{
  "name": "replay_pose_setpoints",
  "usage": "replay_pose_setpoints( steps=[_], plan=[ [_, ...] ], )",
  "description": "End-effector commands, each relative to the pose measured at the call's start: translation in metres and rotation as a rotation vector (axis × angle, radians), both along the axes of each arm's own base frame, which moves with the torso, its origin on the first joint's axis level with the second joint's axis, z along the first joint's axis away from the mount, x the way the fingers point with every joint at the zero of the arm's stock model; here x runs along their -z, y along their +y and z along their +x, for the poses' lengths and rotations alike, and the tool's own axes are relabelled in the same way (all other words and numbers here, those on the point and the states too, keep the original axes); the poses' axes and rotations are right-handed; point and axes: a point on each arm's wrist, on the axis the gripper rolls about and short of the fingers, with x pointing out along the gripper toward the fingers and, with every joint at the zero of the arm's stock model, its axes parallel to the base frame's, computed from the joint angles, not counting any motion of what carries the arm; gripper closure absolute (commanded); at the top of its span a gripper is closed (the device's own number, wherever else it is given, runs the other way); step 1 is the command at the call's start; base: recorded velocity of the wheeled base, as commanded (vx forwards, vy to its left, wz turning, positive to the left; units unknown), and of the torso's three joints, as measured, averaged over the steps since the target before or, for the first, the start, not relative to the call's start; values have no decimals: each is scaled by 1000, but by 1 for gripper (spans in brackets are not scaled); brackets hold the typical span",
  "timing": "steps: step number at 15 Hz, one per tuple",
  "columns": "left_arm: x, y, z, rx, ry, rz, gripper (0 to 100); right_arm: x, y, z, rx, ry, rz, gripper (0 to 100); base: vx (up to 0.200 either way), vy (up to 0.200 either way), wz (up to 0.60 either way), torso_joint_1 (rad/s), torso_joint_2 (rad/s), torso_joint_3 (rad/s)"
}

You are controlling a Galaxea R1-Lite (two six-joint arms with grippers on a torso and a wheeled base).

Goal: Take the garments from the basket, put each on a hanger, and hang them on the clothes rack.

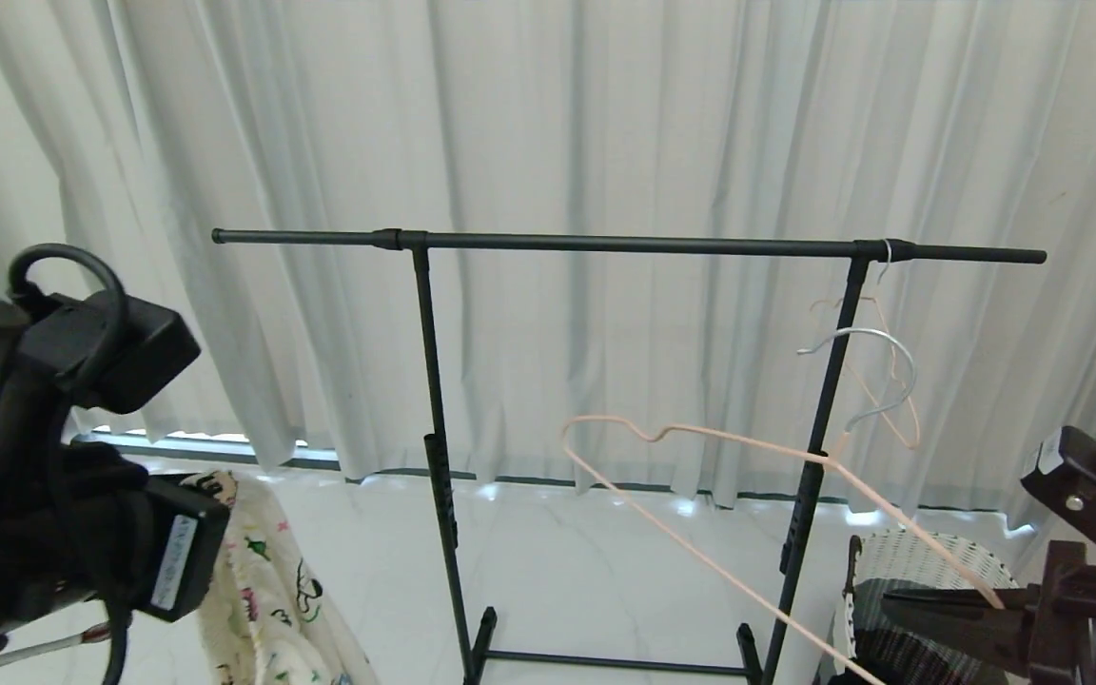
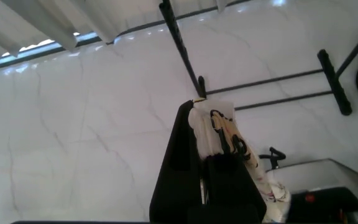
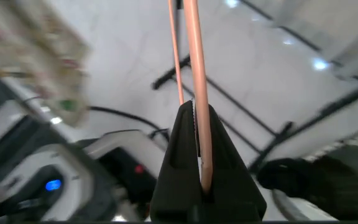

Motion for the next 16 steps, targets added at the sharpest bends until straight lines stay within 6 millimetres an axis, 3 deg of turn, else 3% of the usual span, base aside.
replay_pose_setpoints(
  steps=[1,2,5,11,16],
  plan=[
    [14,-23,44,-92,33,-3,100,-1,10,-9,-77,31,24,100,0,0,0,0,0,0],
    [14,-31,59,-146,26,-33,100,-1,13,-12,-103,36,26,100,0,0,0,0,0,0],
    [11,-44,75,-167,17,-65,100,-3,19,-15,-147,37,31,100,0,0,0,0,0,0],
    [11,-54,92,-308,-10,-182,100,-8,34,-6,-192,61,38,100,0,0,0,0,0,0],
    [4,-65,87,-273,-25,-211,100,-5,45,0,-217,72,45,100,0,0,0,0,0,0]
  ],
)
